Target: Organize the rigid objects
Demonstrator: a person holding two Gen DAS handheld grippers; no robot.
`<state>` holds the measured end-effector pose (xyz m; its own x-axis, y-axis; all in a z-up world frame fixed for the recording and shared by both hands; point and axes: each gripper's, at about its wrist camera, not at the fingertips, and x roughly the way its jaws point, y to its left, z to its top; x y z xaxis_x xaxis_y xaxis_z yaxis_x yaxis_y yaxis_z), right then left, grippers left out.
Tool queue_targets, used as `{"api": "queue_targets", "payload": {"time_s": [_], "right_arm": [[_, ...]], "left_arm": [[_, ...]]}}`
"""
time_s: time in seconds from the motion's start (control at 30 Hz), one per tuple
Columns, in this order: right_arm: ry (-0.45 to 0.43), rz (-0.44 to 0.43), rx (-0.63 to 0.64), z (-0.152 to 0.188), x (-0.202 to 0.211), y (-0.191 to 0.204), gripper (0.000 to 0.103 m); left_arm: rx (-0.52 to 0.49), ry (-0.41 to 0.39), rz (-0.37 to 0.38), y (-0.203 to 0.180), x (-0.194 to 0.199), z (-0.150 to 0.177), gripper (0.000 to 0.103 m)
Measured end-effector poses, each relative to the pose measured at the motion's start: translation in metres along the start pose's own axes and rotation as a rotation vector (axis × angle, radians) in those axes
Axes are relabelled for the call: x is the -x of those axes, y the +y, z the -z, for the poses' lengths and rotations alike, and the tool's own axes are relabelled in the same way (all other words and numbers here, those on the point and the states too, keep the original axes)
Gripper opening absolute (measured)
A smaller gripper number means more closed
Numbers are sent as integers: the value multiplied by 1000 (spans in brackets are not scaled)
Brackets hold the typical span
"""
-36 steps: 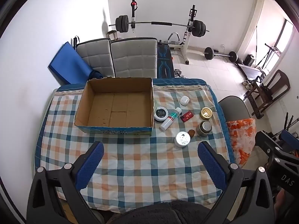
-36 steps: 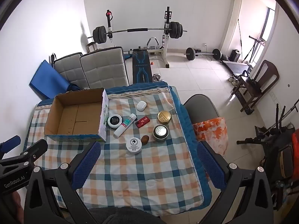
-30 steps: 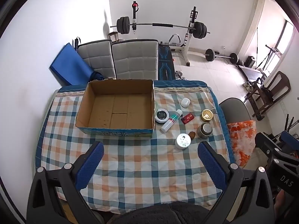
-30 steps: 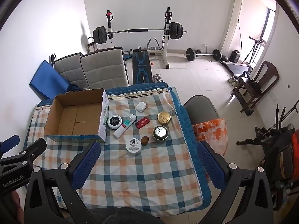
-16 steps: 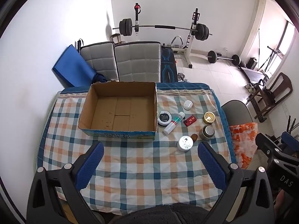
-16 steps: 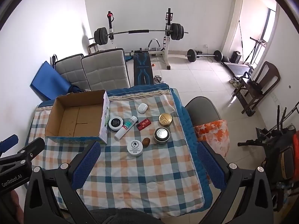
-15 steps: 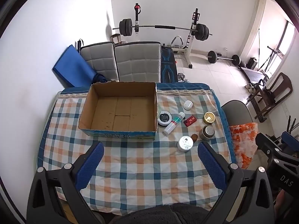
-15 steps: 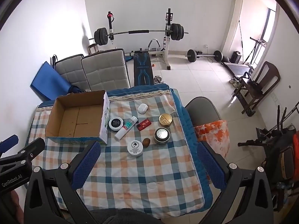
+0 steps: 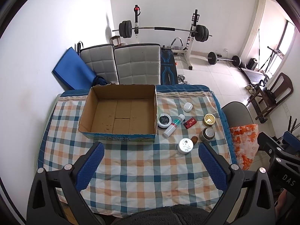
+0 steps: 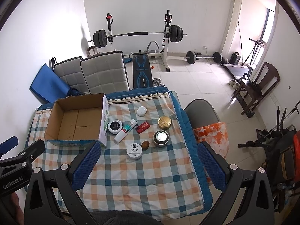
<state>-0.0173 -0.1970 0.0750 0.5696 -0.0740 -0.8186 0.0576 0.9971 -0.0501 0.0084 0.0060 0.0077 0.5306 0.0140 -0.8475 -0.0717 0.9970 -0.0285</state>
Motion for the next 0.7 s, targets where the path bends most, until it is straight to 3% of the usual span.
{"api": "queue_targets", "payload": {"time_s": [0.7], "right_arm": [[-12,-7,-1,1,1,-2,103]], "left_arm": [[-13,-39,-27,-2,9,-10,103]]}}
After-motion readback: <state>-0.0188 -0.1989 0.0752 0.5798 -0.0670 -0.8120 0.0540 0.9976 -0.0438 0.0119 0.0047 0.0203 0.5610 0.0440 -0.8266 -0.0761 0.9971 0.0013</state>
